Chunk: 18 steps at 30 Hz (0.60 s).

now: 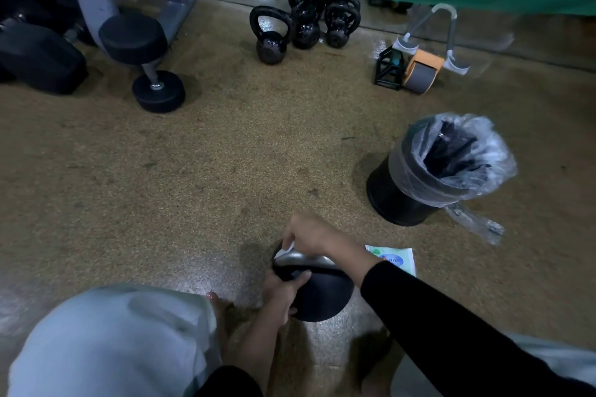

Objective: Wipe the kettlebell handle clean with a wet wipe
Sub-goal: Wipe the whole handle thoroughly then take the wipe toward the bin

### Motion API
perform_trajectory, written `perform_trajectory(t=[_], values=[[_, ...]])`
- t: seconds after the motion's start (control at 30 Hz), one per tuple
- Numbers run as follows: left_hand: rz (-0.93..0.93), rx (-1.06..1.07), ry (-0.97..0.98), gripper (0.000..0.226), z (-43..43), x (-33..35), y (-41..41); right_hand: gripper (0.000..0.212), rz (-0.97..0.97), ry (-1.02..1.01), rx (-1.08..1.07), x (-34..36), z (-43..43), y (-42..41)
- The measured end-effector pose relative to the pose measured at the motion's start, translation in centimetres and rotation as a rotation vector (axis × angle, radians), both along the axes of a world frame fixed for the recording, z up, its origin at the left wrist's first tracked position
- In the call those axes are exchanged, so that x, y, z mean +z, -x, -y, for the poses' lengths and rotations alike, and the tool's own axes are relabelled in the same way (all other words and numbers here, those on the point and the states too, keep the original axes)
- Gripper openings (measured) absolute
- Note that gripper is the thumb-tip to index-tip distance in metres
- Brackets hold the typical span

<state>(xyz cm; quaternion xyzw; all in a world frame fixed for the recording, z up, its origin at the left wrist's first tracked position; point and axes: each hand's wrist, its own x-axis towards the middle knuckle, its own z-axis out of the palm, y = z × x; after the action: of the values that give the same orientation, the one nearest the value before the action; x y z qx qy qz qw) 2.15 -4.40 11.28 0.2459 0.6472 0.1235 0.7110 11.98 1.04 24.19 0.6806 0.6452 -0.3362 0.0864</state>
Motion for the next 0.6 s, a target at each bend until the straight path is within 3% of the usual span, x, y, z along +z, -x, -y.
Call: perform_trajectory(t=[0.13, 0.23, 0.4, 0.6], values=[[0.0, -0.007, -0.003, 0.055, 0.0, 0.0, 0.1, 0.02, 0.039, 0.072, -0.041, -0.4, -0.8, 0.4], [-0.02, -0.031, -0.004, 0.052, -0.1, 0.2, 0.0, 0.021, 0.054, 0.002, 0.05, -0.5, -0.5, 1.7], [-0.041, -0.036, 0.003, 0.066, -0.1, 0.0, -0.1, 0.018, 0.053, -0.067, 0.087, 0.1, 0.3, 1.4], [-0.068, -0.097, 0.011, 0.06, -0.2, -0.1, 0.1, 0.024, 0.232, -0.141, 0.278, 0.0, 1.2, 3.7]])
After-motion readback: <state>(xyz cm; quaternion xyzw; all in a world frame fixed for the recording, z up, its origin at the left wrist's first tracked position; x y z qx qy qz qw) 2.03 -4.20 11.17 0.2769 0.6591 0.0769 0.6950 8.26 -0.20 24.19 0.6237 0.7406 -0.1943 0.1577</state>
